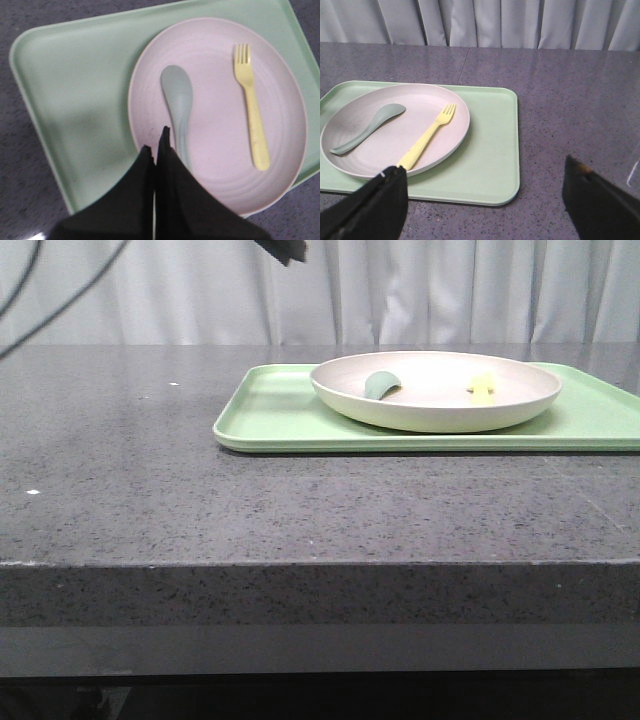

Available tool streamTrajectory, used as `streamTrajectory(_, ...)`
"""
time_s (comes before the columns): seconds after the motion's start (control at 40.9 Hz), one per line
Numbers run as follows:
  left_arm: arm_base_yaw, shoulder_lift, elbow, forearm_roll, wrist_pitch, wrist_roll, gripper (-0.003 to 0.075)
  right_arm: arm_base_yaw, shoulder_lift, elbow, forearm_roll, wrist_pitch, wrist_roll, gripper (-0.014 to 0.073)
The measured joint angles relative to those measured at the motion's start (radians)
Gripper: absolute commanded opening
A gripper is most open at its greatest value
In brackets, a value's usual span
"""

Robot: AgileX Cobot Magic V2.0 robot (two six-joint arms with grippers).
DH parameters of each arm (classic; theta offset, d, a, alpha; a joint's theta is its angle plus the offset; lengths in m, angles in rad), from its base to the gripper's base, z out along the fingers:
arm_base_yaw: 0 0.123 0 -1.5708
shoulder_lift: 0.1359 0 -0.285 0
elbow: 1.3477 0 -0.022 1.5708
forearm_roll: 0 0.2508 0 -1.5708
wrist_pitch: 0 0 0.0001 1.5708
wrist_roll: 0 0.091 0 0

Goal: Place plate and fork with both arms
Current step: 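Lower the plate onto the tray, open and raise the left gripper, then move the right gripper above the yellow fork on the plate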

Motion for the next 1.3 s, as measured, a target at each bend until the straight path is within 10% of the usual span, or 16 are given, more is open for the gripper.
streamTrajectory(0.392,0.03,-0.419,0.734,0.393,-0.205,-0.131,-0.0018,0.0,0.0,0.0,0.0,0.0,0.0,0.0645)
streamTrajectory(0.857,0.037,-1.041,1.398,0.424,-0.698,-0.139,-0.0018,0.0,0.0,0.0,0.0,0.0,0.0,0.0645)
streamTrajectory(1.297,0.038,-1.674,1.781,0.43,-0.882,-0.139,-0.0018,0.0,0.159,-0.062,0.054,0.052,0.0,0.0643)
